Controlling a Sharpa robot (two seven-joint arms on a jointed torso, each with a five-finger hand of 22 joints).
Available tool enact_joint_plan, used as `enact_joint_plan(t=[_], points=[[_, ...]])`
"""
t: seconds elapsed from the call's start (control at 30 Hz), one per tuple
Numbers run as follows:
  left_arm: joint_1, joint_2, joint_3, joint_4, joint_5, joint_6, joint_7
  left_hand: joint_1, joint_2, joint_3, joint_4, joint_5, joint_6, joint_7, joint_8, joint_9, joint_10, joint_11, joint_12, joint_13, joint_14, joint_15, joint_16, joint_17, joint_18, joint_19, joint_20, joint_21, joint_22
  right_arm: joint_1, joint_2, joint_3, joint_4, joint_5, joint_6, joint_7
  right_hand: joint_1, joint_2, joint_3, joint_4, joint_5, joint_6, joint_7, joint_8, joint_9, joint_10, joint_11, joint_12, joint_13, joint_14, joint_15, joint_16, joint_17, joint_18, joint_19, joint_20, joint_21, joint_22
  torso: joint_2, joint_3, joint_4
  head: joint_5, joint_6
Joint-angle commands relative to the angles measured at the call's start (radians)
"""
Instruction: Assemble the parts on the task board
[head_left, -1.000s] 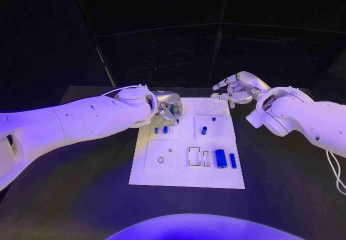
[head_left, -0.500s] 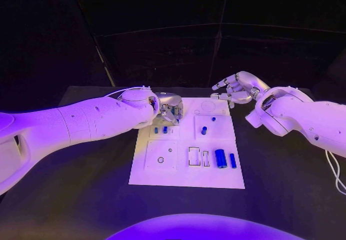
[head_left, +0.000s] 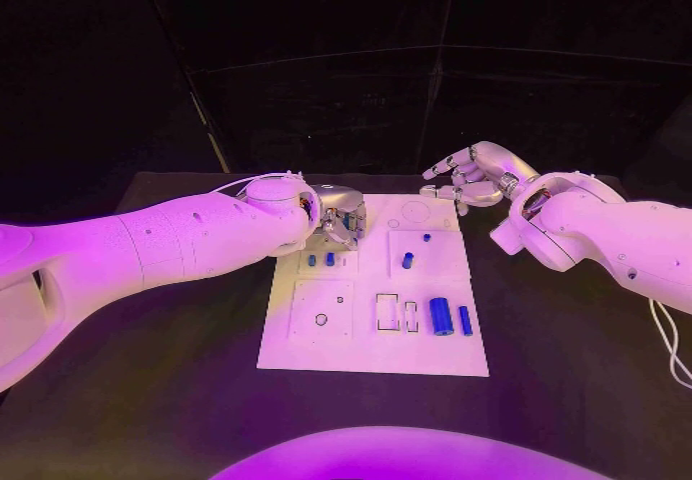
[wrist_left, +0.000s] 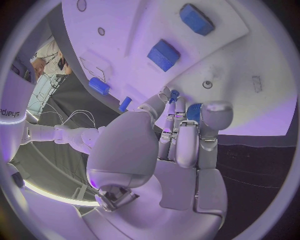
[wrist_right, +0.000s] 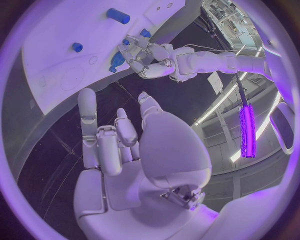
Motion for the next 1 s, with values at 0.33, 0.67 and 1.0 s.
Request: enact_joint_plan(t=[0.33,0.67,1.0], points=[[-0.001,0.001,-0.001,-0.006,-0.010,0.035,-0.036,0.000,-0.003,0.014,-0.005,-0.001,-0.010,0.011,-0.029,-0.015,-0.005,0.010,-0.030,-0.017,0.028,-0.004,0.003,-0.010,-0.023,0.005,0.000,0.008,0.007,0.002,0.000,0.001,0.000,0.003,0.005,0.006,0.000,0.007,-0.006,-0.001,0.003,-0.004,-0.003,0.005,0.000,-0.001,0.000,0.005,0.001,0.053,-0.006,-0.005,0.028,0.008,-0.005,-0.003,-0.004,0.000,0.000,-0.0005,0.0006,-0.001,-0.002],[-0.001,-0.003,-0.001,0.001,-0.010,0.037,-0.045,-0.006,-0.024,0.006,-0.008,-0.001,-0.046,0.010,-0.068,-0.035,-0.050,0.022,-0.063,-0.035,0.024,0.005,-0.005,-0.029,-0.022,0.000,0.008,-0.002,0.000,0.002,-0.001,0.001,0.001,0.003,0.005,0.006,0.000,0.007,-0.006,-0.001,0.003,-0.004,-0.003,0.005,0.000,-0.001,0.000,0.005,0.001,0.053,-0.006,-0.005,0.028,0.008,-0.005,-0.003,-0.004,0.000,0.000,-0.0003,0.0007,-0.001,-0.003],[-0.002,-0.012,-0.001,0.006,-0.010,0.037,-0.053,-0.005,-0.021,0.006,-0.008,0.000,-0.036,0.014,-0.068,-0.036,-0.054,0.023,-0.065,-0.035,0.024,0.007,-0.004,-0.029,-0.021,-0.001,0.009,-0.005,-0.002,0.002,-0.001,0.001,0.001,0.003,0.005,0.006,0.002,0.008,-0.006,-0.001,0.004,-0.004,-0.003,0.006,0.000,-0.001,0.000,0.004,0.000,0.053,-0.006,-0.005,0.028,0.008,-0.005,-0.003,-0.004,-0.001,0.000,-0.0004,0.0011,-0.001,-0.004]])
